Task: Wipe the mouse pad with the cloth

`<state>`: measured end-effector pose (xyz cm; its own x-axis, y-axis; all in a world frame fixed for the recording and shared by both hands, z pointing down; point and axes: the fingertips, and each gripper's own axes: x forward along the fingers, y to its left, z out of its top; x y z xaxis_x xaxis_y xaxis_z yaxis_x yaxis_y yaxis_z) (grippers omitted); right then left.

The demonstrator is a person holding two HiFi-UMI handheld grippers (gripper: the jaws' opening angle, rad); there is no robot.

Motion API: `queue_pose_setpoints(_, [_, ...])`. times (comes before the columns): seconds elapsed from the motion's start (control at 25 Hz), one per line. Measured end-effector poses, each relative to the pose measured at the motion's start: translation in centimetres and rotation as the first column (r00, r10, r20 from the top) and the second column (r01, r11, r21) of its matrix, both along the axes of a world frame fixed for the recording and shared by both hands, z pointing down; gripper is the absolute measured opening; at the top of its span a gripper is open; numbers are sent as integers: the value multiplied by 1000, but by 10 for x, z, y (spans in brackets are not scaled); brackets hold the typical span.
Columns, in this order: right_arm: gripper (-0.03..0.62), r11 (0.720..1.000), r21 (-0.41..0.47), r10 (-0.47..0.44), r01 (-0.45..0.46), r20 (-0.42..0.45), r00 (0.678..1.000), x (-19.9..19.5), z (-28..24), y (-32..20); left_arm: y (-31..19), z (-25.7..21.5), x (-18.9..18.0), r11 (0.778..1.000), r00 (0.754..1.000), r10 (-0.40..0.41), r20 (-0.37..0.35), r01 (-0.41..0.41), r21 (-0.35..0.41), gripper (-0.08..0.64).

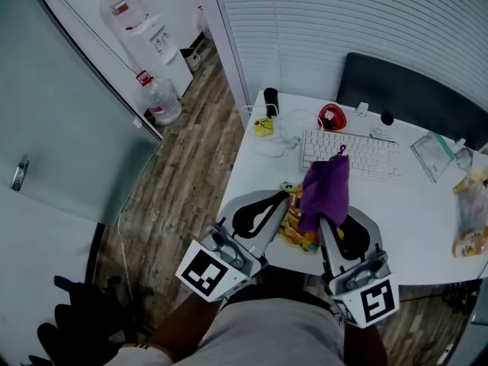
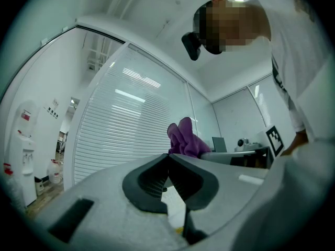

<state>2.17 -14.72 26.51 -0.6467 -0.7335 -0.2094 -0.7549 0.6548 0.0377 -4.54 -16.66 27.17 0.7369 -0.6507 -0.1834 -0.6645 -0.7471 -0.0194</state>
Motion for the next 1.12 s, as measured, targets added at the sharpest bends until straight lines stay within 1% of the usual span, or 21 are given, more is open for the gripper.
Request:
queue_pose_setpoints(0.4, [69, 1000, 3, 18, -18, -6, 1000, 3, -1, 1, 2, 1, 3, 1000, 1000, 9, -3, -9, -1, 15])
queue_pose_setpoints(0.88, [67, 1000, 5, 12, -12, -10, 1000, 5, -1, -3, -1, 2, 6, 1000, 1000, 3, 4, -3, -1, 15])
queue_pose_setpoints(1.12, [69, 1000, -10, 6, -6, -9, 1000, 4, 0, -4, -2, 3, 4, 1000, 1000, -1, 8, 1, -2, 15])
